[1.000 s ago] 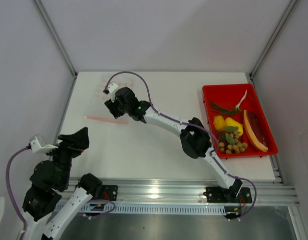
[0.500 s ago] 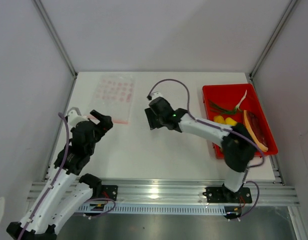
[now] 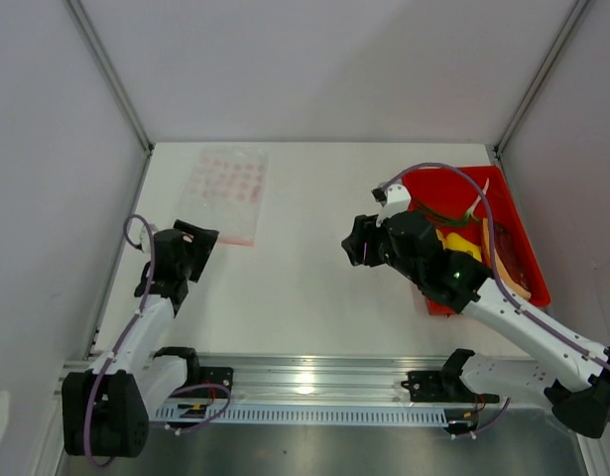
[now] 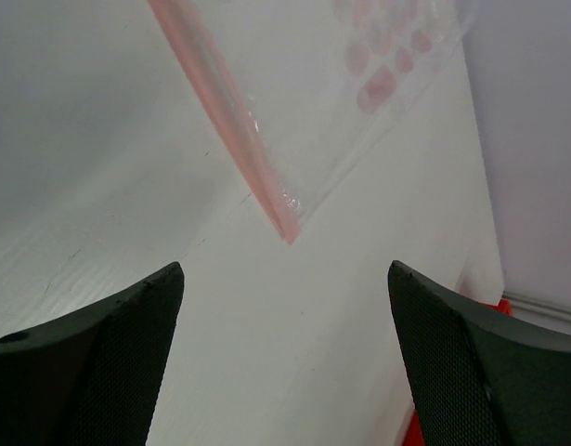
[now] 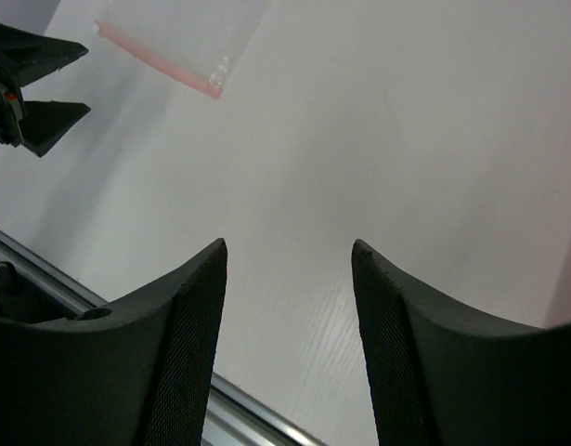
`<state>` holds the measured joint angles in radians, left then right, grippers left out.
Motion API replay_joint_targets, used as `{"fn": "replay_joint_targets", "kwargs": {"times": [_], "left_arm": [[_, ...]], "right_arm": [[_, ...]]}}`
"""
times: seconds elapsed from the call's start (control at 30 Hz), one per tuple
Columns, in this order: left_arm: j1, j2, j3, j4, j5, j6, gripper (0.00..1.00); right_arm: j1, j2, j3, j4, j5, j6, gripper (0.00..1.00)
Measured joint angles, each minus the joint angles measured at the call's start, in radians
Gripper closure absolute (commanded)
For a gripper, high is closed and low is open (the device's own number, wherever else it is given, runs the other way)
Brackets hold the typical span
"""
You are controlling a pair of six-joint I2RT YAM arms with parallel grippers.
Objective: Place the food in the zip-top bag and seal the zipper
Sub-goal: Pick up the zipper food storage bag at the center of the board.
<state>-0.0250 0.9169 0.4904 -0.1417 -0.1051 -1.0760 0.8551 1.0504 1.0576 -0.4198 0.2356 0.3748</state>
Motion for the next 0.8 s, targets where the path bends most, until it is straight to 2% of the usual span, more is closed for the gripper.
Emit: {"fn": "replay_joint_targets", "kwargs": {"times": [0.17, 0.37, 0.7, 0.8], "left_arm": [[0.053, 0.106, -0.069, 0.153, 0.039, -0.064, 0.1], [0.108, 0.291, -0.076, 0.351, 0.096, -0.117, 0.14], [0.129, 0.557, -0.067, 0.639, 0.162, -0.177, 0.31], [0.131, 0.605, -0.067, 0.727, 0.178, -0.19, 0.33]], "right_arm": [[0.0, -0.055, -0.034, -0.064, 0.0, 0.01, 0.42], [0.0, -0.175, -0.073, -0.108, 0.013, 0.011, 0.42], [-0.003, -0.249, -0.101, -0.146, 0.041, -0.002, 0.42], [-0.006, -0.261, -0.101, -0.147, 0.047, -0.012, 0.41]]}}
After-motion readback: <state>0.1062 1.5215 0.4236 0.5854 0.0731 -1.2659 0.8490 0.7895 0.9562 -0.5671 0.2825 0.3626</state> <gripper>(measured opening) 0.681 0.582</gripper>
